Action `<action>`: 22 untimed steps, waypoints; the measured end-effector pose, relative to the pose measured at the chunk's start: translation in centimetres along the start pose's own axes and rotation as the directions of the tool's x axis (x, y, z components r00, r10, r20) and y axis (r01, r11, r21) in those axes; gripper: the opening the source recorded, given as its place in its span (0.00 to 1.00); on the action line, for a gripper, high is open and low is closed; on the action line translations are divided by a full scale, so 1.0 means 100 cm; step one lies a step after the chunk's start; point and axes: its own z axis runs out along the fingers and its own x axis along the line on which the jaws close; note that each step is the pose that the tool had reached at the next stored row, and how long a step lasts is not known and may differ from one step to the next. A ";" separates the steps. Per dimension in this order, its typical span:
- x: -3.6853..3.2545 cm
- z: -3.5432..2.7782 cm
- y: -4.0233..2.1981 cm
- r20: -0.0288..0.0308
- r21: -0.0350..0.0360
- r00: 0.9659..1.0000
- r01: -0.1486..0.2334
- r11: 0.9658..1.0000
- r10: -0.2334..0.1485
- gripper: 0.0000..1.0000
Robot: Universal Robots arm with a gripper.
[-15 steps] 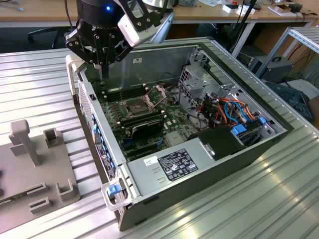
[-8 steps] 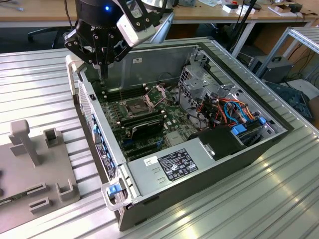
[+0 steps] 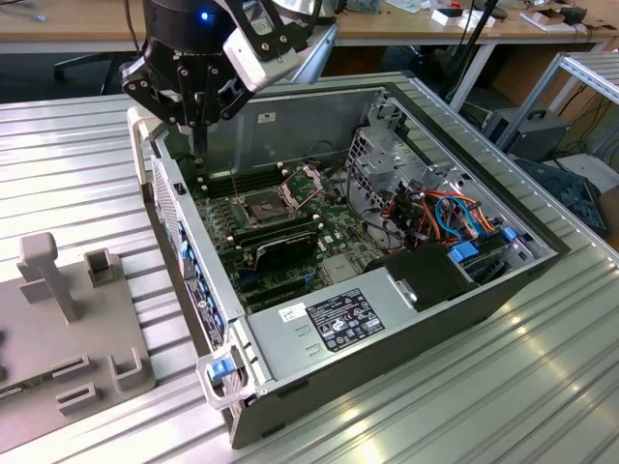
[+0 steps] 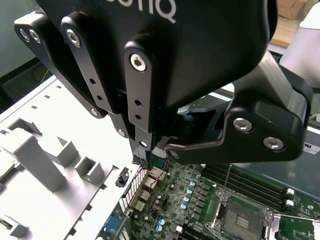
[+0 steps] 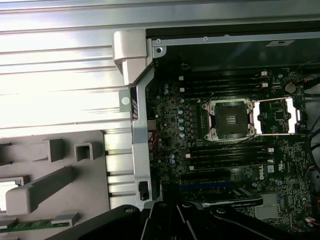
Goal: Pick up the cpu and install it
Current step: 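Reach for the cpu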
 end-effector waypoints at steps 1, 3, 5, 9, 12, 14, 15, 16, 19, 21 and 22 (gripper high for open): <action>0.0014 0.0000 -0.0001 0.000 0.000 1.000 0.000 1.000 0.000 0.11; 0.0068 -0.0001 -0.0005 0.000 0.000 1.000 0.000 1.000 0.000 0.11; 0.0127 -0.0002 -0.0009 0.000 0.000 1.000 0.000 1.000 0.000 0.11; 0.0186 -0.0002 -0.0014 0.000 0.000 1.000 0.000 1.000 0.000 0.11; 0.0223 -0.0003 -0.0017 0.000 0.000 1.000 0.000 1.000 0.000 0.11; 0.0227 -0.0004 -0.0017 0.000 0.000 1.000 0.000 1.000 0.000 0.11; 0.0235 -0.0004 -0.0017 0.000 0.000 1.000 0.000 1.000 0.000 0.11; 0.0236 -0.0003 -0.0018 0.000 0.000 1.000 0.000 1.000 0.000 0.11; 0.0241 -0.0004 -0.0018 0.000 0.000 1.000 0.000 1.000 0.000 0.11; 0.0256 -0.0004 -0.0019 0.000 0.000 1.000 0.000 1.000 0.000 0.11; 0.0258 -0.0004 -0.0019 0.000 0.000 1.000 0.000 1.000 0.000 0.11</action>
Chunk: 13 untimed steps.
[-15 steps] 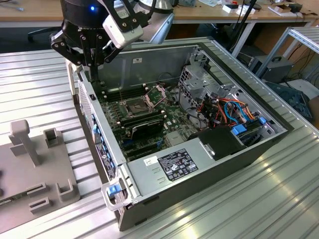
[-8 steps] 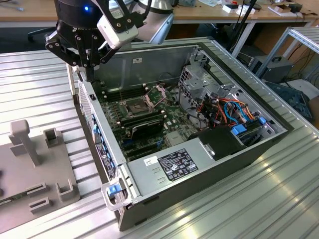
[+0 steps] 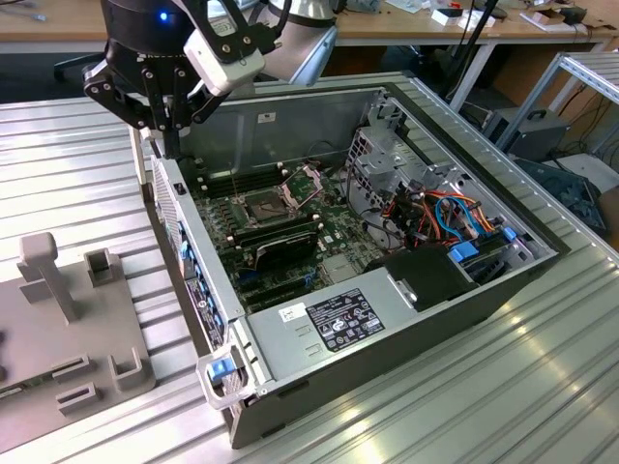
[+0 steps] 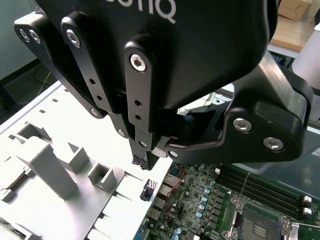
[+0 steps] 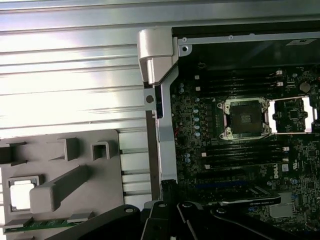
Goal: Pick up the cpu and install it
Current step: 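Reach for the cpu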
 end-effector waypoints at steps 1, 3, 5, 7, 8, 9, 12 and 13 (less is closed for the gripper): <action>0.0001 0.0000 0.0000 0.000 0.000 1.000 0.000 1.000 0.000 0.11; 0.0006 0.0000 0.0000 0.000 0.000 1.000 0.000 1.000 0.000 0.11; 0.0011 0.0000 -0.0001 0.000 0.000 1.000 0.000 1.000 0.000 0.11; 0.0015 0.0000 -0.0001 0.000 0.000 1.000 0.000 1.000 0.000 0.11; 0.0019 -0.0001 -0.0001 0.000 0.000 1.000 0.000 1.000 0.000 0.11; 0.0021 -0.0001 -0.0002 0.000 0.000 1.000 0.000 1.000 0.000 0.11; 0.0026 -0.0001 -0.0002 0.000 0.000 1.000 0.000 1.000 0.000 0.11; 0.0029 -0.0001 -0.0002 0.000 0.000 1.000 0.000 1.000 0.000 0.11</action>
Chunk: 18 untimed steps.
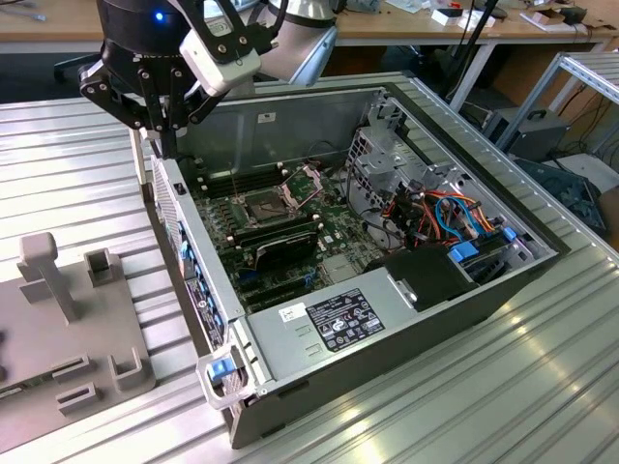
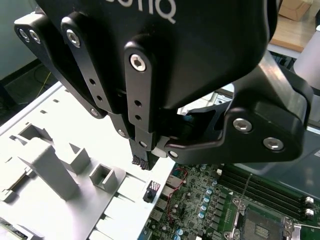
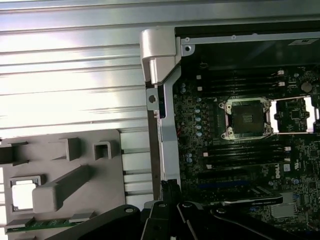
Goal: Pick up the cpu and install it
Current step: 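Reach for the cpu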
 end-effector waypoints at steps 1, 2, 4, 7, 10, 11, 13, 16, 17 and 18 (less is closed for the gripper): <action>0.0003 0.0000 0.0000 0.000 0.000 1.000 0.000 1.000 0.000 0.11; 0.0004 -0.0001 0.0000 0.000 0.000 1.000 0.000 1.000 0.000 0.11; 0.0008 0.0000 -0.0001 0.000 0.000 1.000 0.000 1.000 0.000 0.11; 0.0012 0.0000 -0.0001 0.000 0.000 1.000 0.000 1.000 0.000 0.11; 0.0019 -0.0001 -0.0002 0.000 0.000 1.000 0.000 1.000 0.000 0.11; 0.0024 -0.0001 -0.0002 0.000 0.000 1.000 0.000 1.000 0.000 0.11; 0.0032 -0.0001 -0.0003 0.000 0.000 1.000 0.000 1.000 0.000 0.11; 0.0039 -0.0001 -0.0003 0.000 0.000 1.000 0.000 1.000 0.000 0.11; 0.0044 -0.0001 -0.0003 0.000 0.000 1.000 0.000 1.000 0.000 0.11; 0.0051 -0.0001 -0.0004 0.000 0.000 1.000 0.000 1.000 0.000 0.11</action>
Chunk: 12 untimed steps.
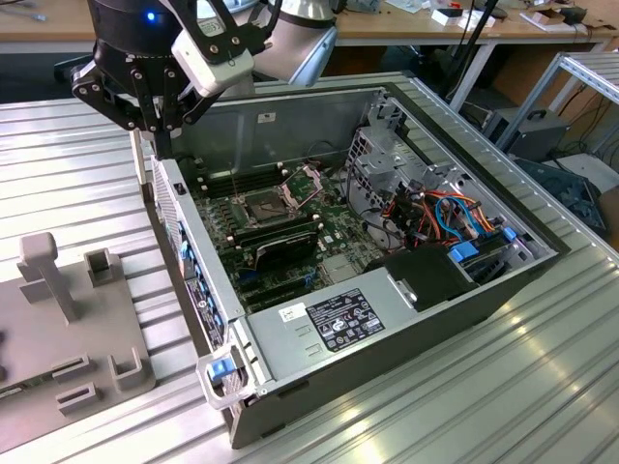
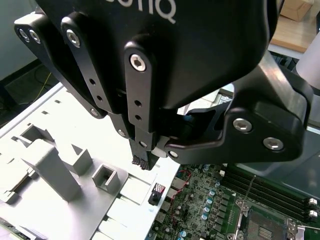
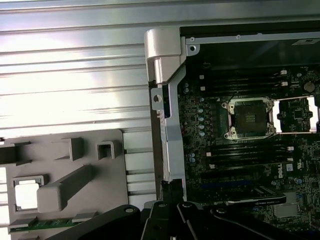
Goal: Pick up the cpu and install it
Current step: 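Reach for the cpu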
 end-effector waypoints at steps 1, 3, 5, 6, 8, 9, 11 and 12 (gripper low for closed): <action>0.0000 0.0000 0.0000 0.000 0.000 1.000 0.000 1.000 0.000 0.11; 0.0000 0.0000 0.0000 0.000 0.000 1.000 0.000 1.000 0.000 0.11; 0.0001 0.0000 0.0000 0.000 0.000 1.000 0.000 1.000 0.000 0.11; 0.0001 0.0000 0.0000 0.000 0.000 1.000 0.000 1.000 0.000 0.11; 0.0004 0.0000 0.0000 0.000 0.000 1.000 0.000 1.000 0.000 0.11; 0.0007 0.0000 0.0000 0.000 0.000 1.000 0.000 1.000 0.000 0.11; 0.0016 -0.0001 -0.0001 0.000 0.000 1.000 0.000 1.000 0.000 0.11; 0.0038 -0.0001 -0.0003 0.000 0.000 1.000 0.000 1.000 0.000 0.11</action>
